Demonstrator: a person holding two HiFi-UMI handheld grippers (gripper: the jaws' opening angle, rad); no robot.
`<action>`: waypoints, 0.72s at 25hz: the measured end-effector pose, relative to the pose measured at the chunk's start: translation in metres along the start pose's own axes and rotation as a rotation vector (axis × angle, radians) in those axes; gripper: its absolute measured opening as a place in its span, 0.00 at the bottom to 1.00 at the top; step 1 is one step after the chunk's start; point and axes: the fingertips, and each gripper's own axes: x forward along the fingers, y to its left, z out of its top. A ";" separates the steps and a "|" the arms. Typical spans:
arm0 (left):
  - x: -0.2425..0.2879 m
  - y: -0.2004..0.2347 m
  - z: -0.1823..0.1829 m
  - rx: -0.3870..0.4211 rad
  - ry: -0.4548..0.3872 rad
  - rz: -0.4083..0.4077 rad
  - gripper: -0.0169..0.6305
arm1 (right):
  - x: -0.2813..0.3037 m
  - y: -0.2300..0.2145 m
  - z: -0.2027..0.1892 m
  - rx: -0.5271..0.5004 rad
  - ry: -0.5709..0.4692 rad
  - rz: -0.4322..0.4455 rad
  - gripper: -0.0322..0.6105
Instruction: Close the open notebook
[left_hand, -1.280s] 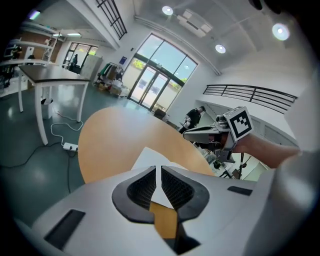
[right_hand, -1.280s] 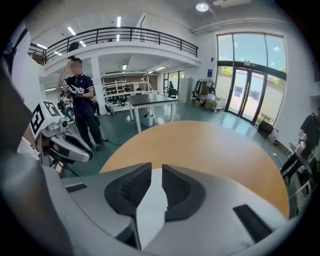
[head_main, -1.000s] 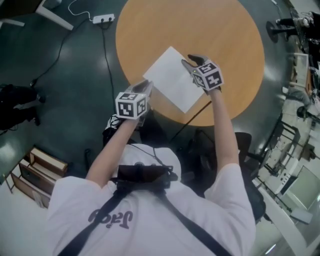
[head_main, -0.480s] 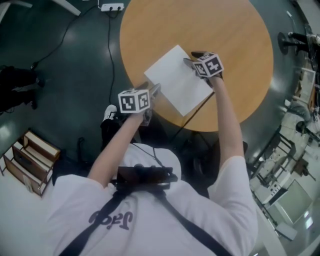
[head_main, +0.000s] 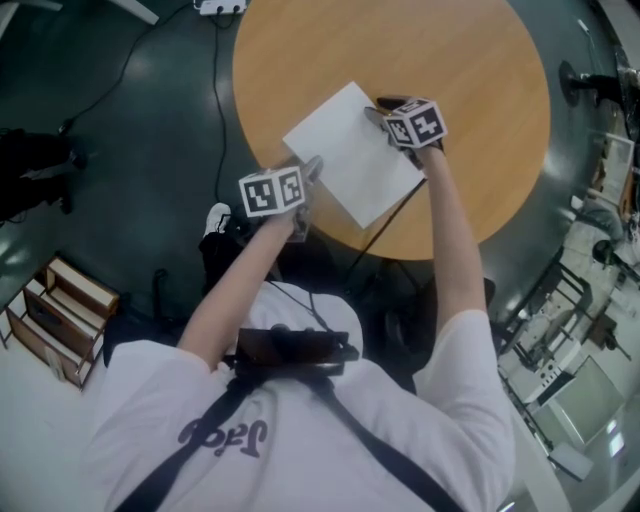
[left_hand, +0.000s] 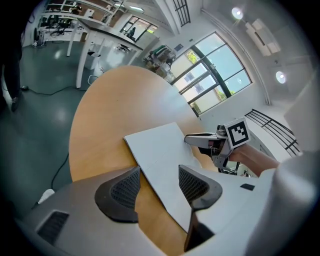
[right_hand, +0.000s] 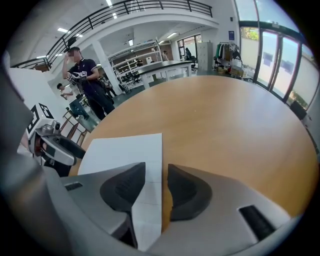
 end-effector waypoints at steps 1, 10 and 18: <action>0.001 0.000 0.002 -0.003 -0.004 0.000 0.42 | 0.001 0.001 0.000 0.003 -0.001 0.003 0.28; 0.000 0.011 0.002 -0.041 -0.013 0.041 0.25 | -0.002 -0.002 -0.001 0.067 -0.027 -0.034 0.17; -0.008 0.020 -0.005 0.038 -0.051 0.038 0.05 | -0.007 0.001 0.006 0.091 -0.114 -0.033 0.15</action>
